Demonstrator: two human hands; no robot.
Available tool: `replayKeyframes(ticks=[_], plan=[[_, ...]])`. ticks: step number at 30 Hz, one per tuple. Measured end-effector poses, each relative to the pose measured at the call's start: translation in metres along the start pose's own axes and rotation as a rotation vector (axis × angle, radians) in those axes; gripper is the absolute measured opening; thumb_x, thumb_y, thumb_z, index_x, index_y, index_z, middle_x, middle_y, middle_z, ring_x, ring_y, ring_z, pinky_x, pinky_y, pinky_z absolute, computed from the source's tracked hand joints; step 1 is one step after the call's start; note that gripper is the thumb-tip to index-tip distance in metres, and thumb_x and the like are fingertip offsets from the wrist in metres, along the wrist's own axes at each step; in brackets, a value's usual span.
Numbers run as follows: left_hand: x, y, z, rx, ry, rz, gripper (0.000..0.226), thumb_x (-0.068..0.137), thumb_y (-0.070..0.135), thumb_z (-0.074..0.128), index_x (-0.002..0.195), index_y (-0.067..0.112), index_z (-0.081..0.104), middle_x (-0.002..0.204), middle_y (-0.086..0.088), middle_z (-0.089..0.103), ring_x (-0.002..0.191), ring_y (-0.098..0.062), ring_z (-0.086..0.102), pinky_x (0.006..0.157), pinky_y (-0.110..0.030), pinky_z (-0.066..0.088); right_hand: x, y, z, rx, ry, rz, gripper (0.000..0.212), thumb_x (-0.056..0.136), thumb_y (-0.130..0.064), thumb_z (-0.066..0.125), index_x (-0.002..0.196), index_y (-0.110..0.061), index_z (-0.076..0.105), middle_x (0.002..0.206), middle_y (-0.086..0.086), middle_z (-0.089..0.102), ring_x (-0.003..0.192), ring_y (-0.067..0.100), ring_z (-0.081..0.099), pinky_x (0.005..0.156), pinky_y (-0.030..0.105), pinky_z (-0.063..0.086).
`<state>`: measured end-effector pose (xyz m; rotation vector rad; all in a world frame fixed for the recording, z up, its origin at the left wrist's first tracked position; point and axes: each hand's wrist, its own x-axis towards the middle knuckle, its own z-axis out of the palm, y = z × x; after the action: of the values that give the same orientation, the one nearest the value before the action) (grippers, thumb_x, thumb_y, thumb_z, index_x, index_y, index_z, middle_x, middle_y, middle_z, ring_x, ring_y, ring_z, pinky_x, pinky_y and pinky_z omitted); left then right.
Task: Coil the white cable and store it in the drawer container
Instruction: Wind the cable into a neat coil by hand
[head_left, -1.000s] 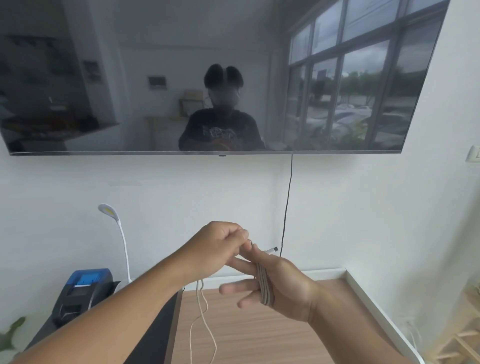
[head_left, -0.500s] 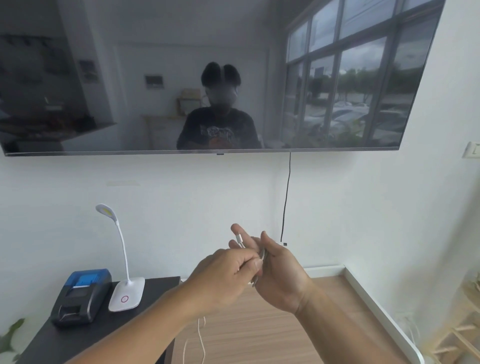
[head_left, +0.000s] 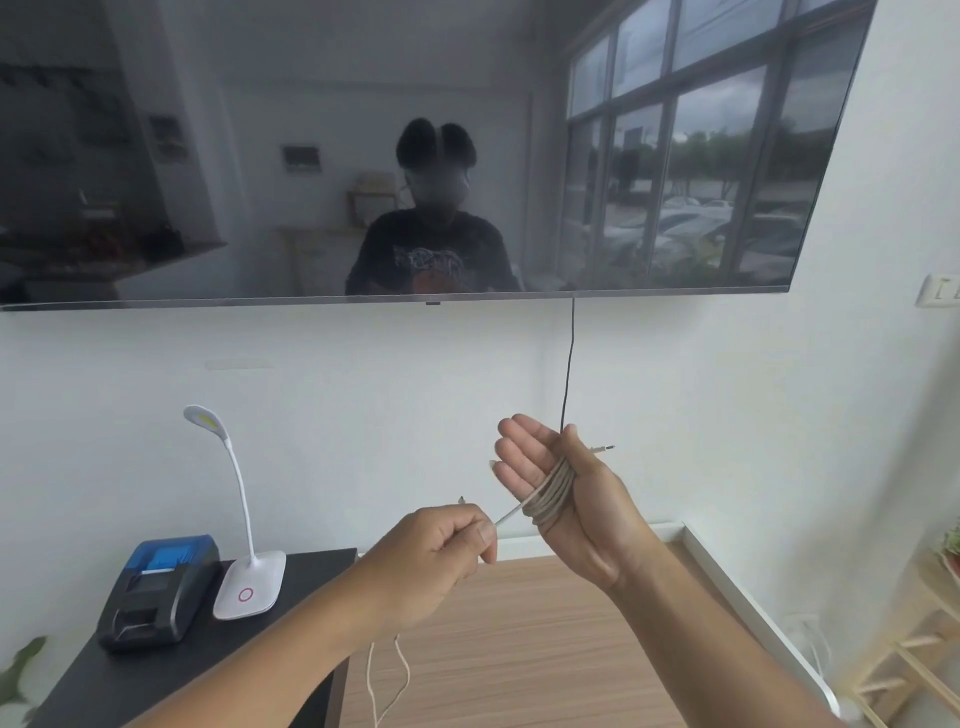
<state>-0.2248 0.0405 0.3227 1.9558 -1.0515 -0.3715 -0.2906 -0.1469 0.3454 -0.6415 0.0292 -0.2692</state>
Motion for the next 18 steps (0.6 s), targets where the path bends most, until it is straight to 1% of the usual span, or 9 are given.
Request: replayKeyframes(ticks=[3,4,6,8,11,13,14,16,18], plan=[[-0.003,0.000,0.004,-0.011,-0.054,0.014,0.033,0.106,0.041,0.047,0.083,0.026,0.065,0.063,0.005,0.045,0.062,-0.015,0.039,0.058,-0.027,0.034,-0.001,-0.002,0.001,-0.021,0.084,-0.037,0.044,0.111,-0.036,0.040,0.137,-0.005,0.056,0.108,0.004,0.081,0.066,0.010,0.075,0.055,0.020,0.060],[-0.003,0.000,0.005,-0.027,-0.061,0.012,0.034,0.107,0.038,0.047,0.082,0.025,0.065,0.065,0.001,0.044,0.063,-0.018,0.037,0.058,-0.028,0.033,-0.001,-0.003,0.001,-0.034,0.110,-0.043,0.042,0.110,-0.036,0.042,0.138,-0.007,0.055,0.095,-0.001,0.081,0.052,0.006,0.066,0.046,0.017,0.054],[-0.004,0.000,0.006,-0.050,-0.073,0.001,0.035,0.109,0.034,0.048,0.080,0.026,0.065,0.066,-0.002,0.044,0.065,-0.019,0.036,0.060,-0.029,0.031,-0.001,-0.003,0.002,-0.054,0.131,-0.037,0.039,0.109,-0.037,0.046,0.138,-0.012,0.055,0.069,-0.008,0.068,0.035,0.003,0.044,0.034,0.016,0.037],[-0.003,0.000,0.008,-0.067,-0.087,-0.019,0.036,0.109,0.032,0.048,0.078,0.028,0.065,0.065,0.000,0.044,0.066,-0.019,0.036,0.063,-0.029,0.031,-0.002,-0.004,0.002,-0.088,0.127,-0.020,0.035,0.107,-0.037,0.050,0.135,-0.017,0.056,0.061,-0.010,0.055,0.030,0.003,0.035,0.030,0.017,0.028],[-0.002,-0.003,0.007,-0.104,-0.082,-0.045,0.038,0.110,0.030,0.048,0.075,0.029,0.064,0.063,0.002,0.043,0.067,-0.019,0.037,0.064,-0.028,0.032,-0.004,-0.005,0.003,-0.065,0.079,0.023,0.038,0.107,-0.037,0.049,0.138,-0.015,0.057,0.058,-0.008,0.052,0.029,0.003,0.035,0.030,0.015,0.025],[-0.001,-0.006,0.003,-0.134,-0.058,-0.075,0.040,0.109,0.031,0.048,0.072,0.029,0.062,0.059,0.006,0.043,0.060,-0.014,0.038,0.059,-0.023,0.035,-0.008,-0.008,0.004,-0.059,0.007,0.072,0.042,0.107,-0.037,0.047,0.136,-0.011,0.060,0.054,-0.007,0.050,0.029,0.002,0.036,0.032,0.013,0.025],[0.000,-0.006,-0.001,-0.154,-0.044,-0.103,0.040,0.107,0.034,0.049,0.070,0.029,0.061,0.058,0.008,0.043,0.054,-0.011,0.037,0.054,-0.019,0.034,-0.010,-0.010,0.004,-0.080,-0.045,0.111,0.042,0.106,-0.038,0.046,0.131,-0.009,0.064,0.052,-0.007,0.049,0.030,0.002,0.037,0.033,0.013,0.025],[0.004,-0.007,-0.010,-0.217,-0.015,-0.181,0.038,0.101,0.041,0.052,0.066,0.027,0.058,0.056,0.008,0.040,0.047,-0.010,0.028,0.044,-0.021,0.026,-0.016,-0.011,0.002,-0.156,-0.171,0.234,0.043,0.104,-0.041,0.045,0.108,-0.007,0.070,0.046,-0.006,0.047,0.028,0.003,0.039,0.032,0.014,0.024],[0.006,-0.006,-0.019,-0.304,-0.004,-0.242,0.036,0.092,0.046,0.056,0.062,0.026,0.054,0.054,0.007,0.035,0.048,-0.014,0.020,0.043,-0.024,0.019,-0.023,-0.007,0.000,-0.261,-0.292,0.366,0.044,0.103,-0.046,0.042,0.090,-0.012,0.066,0.042,-0.005,0.050,0.026,0.005,0.041,0.030,0.014,0.026]])
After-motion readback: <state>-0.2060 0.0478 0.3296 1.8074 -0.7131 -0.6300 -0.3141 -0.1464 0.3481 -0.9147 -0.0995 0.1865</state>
